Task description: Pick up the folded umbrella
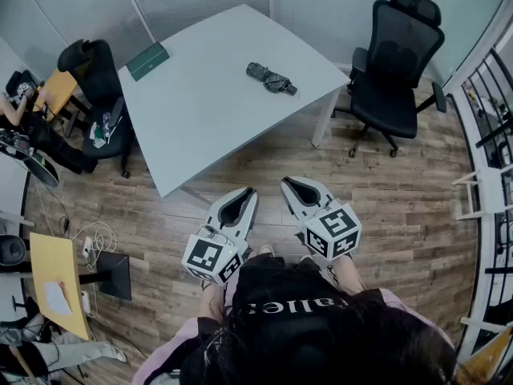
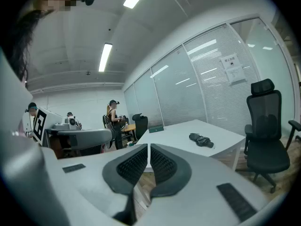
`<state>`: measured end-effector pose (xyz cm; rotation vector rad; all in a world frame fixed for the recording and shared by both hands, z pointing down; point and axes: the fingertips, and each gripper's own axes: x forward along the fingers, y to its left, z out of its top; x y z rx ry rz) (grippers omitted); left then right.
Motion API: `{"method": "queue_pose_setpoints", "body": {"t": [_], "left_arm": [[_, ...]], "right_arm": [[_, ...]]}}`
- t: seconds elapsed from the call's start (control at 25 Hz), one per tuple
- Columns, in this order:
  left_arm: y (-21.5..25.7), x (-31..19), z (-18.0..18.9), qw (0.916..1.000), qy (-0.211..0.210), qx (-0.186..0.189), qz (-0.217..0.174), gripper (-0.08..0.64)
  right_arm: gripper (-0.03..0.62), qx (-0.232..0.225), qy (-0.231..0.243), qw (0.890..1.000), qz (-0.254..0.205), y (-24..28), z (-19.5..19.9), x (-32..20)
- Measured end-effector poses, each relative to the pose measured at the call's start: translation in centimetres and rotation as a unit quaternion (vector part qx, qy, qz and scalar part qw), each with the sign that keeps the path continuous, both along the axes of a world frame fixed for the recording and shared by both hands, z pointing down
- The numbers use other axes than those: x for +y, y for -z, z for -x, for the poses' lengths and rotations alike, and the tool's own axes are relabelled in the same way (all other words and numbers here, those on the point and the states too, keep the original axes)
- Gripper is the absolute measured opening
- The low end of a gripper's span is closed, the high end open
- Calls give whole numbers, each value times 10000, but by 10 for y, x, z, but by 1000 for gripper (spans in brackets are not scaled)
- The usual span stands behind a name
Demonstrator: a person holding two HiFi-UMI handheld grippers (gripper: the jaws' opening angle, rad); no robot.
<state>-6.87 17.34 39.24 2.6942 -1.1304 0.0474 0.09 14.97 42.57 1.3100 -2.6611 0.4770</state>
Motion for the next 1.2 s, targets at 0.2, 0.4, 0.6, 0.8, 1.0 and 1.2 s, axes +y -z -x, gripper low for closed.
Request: {"method": "queue_pose_setpoints", "body": {"t": [0.2,0.4,0.6,0.8,1.0,1.2], "left_arm": [[-2,-3,12,10000,-90,15,2,51],[-6,-8,29,9999,-134,-8,-16,51],[-11,-11,43,9998,-173,40,17,51],[-15,-14,42,9996,-272,99,65,51],[-18,-23,35,9992,-352,87,145,51],[-24,-40,28,9994,-282,24,197,51]], "right_arm": [[32,-41,-59,10000,23,-2,13,-4],[32,-155,-171,9997,-34,-2,26,-8],[32,-95,-285,9995,24,-8,34,-4],[32,-21,-395,9992,79,-10,31,-2],[32,-25,-477,9987,157,-14,23,-12],[32,-73,-409,9989,230,-22,16,-30]]}}
